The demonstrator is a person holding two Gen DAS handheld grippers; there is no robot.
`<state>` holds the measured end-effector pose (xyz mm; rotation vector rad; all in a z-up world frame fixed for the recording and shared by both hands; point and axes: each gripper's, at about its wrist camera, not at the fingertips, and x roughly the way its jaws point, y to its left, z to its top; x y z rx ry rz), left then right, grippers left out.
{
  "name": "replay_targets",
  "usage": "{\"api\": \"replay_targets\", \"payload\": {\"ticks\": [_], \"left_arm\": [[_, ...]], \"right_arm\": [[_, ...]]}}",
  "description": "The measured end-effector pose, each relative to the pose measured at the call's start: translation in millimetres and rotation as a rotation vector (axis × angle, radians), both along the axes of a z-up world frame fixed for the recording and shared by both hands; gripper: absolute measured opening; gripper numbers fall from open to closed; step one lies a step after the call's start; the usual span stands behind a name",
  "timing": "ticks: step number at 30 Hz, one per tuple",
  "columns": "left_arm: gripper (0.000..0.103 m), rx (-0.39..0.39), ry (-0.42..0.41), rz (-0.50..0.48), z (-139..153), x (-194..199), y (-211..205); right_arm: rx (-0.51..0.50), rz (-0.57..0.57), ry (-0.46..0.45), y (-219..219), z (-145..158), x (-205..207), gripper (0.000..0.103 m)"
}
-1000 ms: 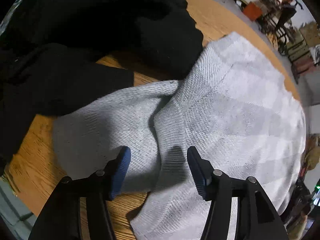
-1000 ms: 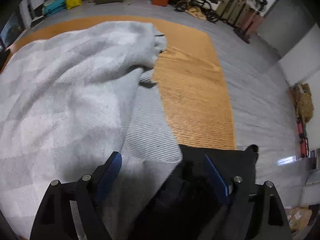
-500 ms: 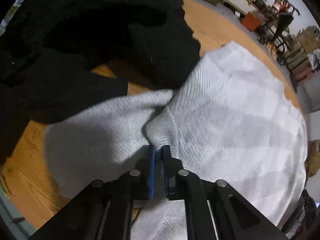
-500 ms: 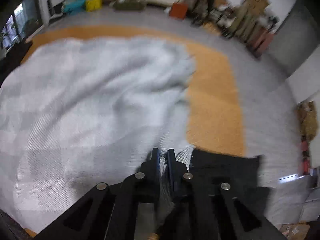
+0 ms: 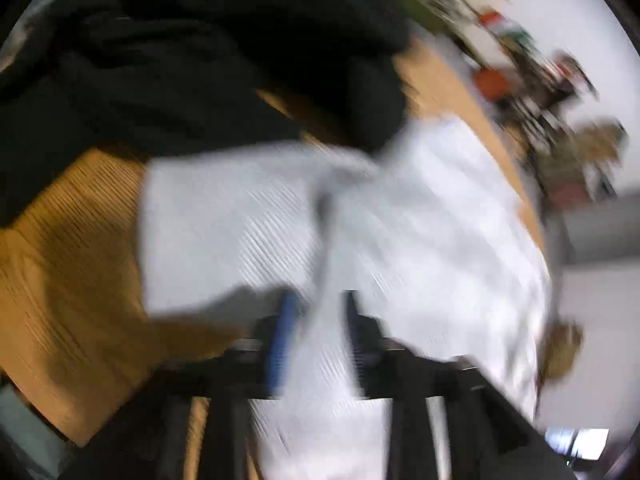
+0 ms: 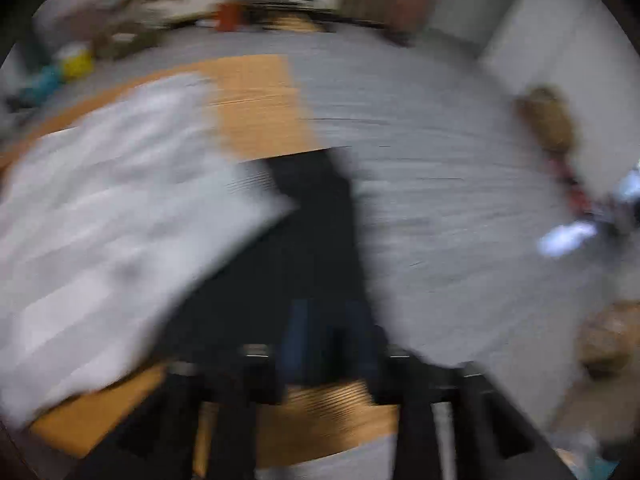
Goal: Fold clothes
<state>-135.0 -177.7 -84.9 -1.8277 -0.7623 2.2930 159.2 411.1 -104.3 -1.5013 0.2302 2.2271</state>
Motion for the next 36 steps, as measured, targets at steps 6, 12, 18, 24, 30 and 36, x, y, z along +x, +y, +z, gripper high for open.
{"api": "replay_targets", "payload": {"ticks": [6, 12, 18, 24, 30, 36], "left_arm": [[0.059, -0.095, 0.05, -0.298, 17, 94, 71], [0.059, -0.138, 0.154, -0.256, -7, 186, 85], [0.059, -0.276, 0.339, -0.295, -22, 256, 118], [0.059, -0.704, 0.554, -0.708, -49, 262, 184], [0.059, -0.794, 0.53, -0.892, -73, 250, 207], [0.059, -0.818, 0.515, -0.983, -93, 231, 223]], "right_arm": [[-0.367, 0.385, 0.11, -162, -32, 4, 0.058], [-0.49, 0.303, 0.103, -201, -78, 17, 0.058], [-0.431, 0.021, 0.263, -123, -59, 32, 0.063], [-0.175, -0.074, 0.339, -67, -15, 29, 0.081], [-0.298, -0.14, 0.402, -38, -31, 10, 0.082], [-0.47, -0.209, 0.476, -14, -54, -8, 0.083]]}}
